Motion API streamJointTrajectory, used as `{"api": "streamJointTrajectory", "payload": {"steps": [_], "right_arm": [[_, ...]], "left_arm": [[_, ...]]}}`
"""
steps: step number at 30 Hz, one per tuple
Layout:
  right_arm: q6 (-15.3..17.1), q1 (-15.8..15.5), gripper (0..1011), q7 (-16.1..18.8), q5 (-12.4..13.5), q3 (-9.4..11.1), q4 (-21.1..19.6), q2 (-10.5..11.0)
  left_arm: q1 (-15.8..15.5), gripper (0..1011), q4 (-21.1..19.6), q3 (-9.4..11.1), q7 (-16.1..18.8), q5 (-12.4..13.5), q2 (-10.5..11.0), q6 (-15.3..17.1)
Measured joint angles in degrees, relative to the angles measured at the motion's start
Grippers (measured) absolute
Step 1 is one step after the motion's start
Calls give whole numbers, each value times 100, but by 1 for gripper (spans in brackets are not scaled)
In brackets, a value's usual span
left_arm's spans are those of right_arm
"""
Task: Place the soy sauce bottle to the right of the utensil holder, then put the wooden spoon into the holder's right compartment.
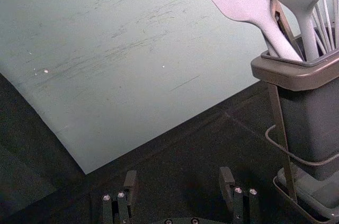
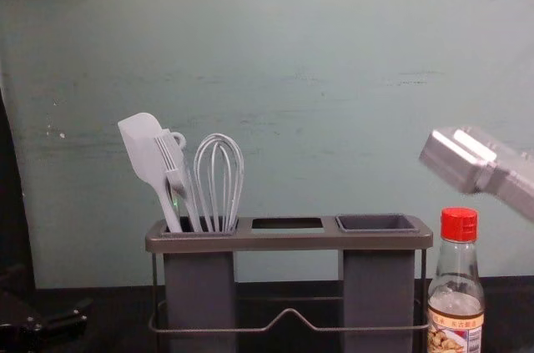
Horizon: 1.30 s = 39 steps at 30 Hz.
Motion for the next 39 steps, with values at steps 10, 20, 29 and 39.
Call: {"api": "streamJointTrajectory", "payload": {"steps": [10, 20, 29, 39], "right_arm": [[-192, -413, 842, 49, -109, 117, -807, 151], [-1256, -1010, 842, -234, -93, 480, -1488, 130], [-2496, -1413, 842, -544, 159, 757, -1754, 156], [-3757, -1817, 841, -919, 399, 931, -1930, 143]], "left_arm": [[0, 1000, 0, 0, 0, 0, 0, 0], [0, 1000, 0, 0, 0, 0, 0, 0], [0, 1000, 0, 0, 0, 0, 0, 0], [0, 1000, 0, 0, 0, 0, 0, 0]]}}
